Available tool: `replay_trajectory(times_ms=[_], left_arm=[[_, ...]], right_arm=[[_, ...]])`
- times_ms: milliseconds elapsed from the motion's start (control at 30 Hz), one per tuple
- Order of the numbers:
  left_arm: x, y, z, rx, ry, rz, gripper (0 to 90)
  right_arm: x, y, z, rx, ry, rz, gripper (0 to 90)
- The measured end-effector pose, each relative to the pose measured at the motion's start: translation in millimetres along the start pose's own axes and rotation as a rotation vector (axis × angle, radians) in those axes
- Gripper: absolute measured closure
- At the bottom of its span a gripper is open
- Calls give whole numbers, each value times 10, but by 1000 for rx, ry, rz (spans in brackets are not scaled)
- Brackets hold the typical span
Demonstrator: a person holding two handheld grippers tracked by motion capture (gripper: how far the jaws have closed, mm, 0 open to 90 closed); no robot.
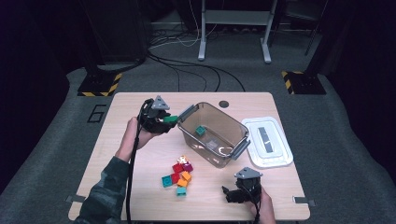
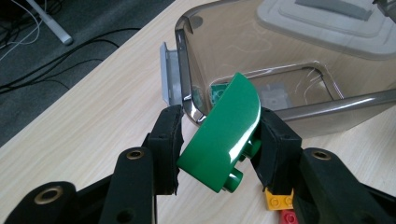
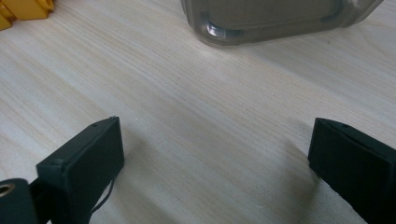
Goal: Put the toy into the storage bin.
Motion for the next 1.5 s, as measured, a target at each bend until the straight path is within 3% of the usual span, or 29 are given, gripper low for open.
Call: replay_trajectory(times_ms=[900,1500], left_arm=[[-266,486,1,-33,-10,13,558],[-618,707,-78,-29,-30,57,556]], right_arm=[[-1,2,-2,-1,-2,-2,27],[0,1,-3,1,-1,-1,28]])
Point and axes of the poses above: each handheld gripper's, and its own axes: x roughly backward along the jaws, y roughly out of its top, z roughly to its left, the point moved 8 cm from there along -x, roughly forward along the jaws, and after that the axes turned 9 degrees about z, right-handed, at the moved point
